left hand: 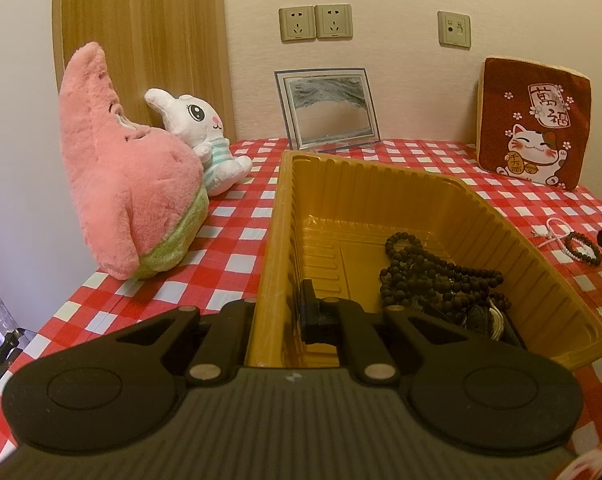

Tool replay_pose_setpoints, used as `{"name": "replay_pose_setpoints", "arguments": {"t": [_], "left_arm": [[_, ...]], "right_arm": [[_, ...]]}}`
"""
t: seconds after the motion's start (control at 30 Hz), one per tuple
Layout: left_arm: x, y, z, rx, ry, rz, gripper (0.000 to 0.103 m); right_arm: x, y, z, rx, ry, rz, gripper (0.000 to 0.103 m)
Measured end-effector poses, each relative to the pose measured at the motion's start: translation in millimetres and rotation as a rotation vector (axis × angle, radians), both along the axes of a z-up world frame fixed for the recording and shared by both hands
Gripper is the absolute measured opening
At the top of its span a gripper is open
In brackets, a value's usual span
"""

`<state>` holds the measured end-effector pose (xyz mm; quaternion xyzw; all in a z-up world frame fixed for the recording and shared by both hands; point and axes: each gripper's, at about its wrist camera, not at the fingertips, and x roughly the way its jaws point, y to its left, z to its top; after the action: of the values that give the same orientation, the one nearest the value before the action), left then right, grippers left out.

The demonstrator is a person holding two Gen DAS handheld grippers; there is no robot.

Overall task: Organize jewelry
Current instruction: 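Reach the right tool to the pile and grasp the dark bead bracelet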

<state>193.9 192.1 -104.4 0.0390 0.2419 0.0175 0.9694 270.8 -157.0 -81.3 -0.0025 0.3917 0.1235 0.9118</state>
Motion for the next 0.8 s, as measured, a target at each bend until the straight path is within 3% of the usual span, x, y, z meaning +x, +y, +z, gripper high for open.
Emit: {"name": "replay_pose_setpoints", "arguments": {"t": [0.1,0.33,0.5,0.8], "left_arm": [[-1,0,1,0.004,0.003,-0.002,0.007],[0,-2,2,0.013,0.009,-0.003,0.007],[1,-2,2,0.017,0.013,-0.005,0.007],[1,-2,2,0.017,0.013,-0.006,0.007]], "right_arm": [[8,-22,-10,-0.031,0.012,-0.048,0.039],[29,-46,-25,-0.069,0.016,-0.104,0.019],[44,-47,-33,-0.083,0.031,-0.092,0.013],[55,-40,-40,-0.089,0.042,-0.065,0.012]]}}
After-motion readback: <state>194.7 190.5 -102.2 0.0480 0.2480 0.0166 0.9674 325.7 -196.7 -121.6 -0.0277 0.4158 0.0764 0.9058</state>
